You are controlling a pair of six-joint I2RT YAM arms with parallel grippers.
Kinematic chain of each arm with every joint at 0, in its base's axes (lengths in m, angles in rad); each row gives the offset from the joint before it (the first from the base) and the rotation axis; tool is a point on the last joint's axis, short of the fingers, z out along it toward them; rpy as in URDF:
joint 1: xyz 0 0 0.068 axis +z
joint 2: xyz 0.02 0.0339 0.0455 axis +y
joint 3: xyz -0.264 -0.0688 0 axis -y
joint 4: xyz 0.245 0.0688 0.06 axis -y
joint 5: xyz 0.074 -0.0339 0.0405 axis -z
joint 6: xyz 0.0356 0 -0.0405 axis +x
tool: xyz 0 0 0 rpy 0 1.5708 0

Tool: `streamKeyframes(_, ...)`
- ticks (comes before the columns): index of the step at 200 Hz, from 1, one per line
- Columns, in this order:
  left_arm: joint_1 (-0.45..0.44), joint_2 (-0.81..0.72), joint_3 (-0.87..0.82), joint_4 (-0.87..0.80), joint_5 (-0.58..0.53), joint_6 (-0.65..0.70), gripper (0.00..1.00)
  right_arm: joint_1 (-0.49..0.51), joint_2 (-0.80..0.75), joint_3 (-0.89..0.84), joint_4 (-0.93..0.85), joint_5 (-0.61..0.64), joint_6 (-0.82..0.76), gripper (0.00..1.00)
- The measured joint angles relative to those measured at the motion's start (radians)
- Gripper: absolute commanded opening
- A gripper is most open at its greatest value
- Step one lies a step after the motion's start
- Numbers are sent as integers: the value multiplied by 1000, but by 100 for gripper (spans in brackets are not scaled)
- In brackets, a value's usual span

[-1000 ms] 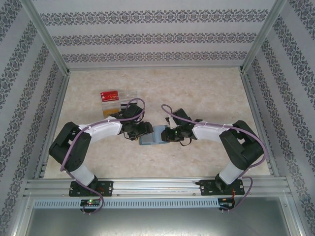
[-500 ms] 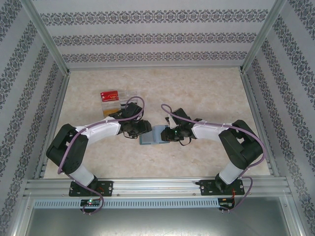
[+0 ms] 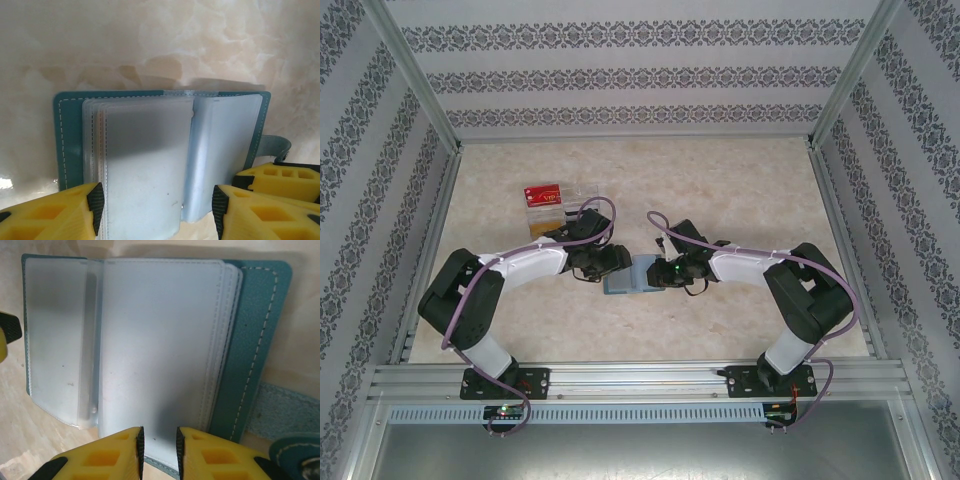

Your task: Take the credit cards out of the card holder

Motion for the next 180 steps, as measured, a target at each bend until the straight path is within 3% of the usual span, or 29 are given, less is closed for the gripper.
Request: streamKeyframes(180,1,50,7,77,120,0,59,-2,37,40,-13,-8,0,26)
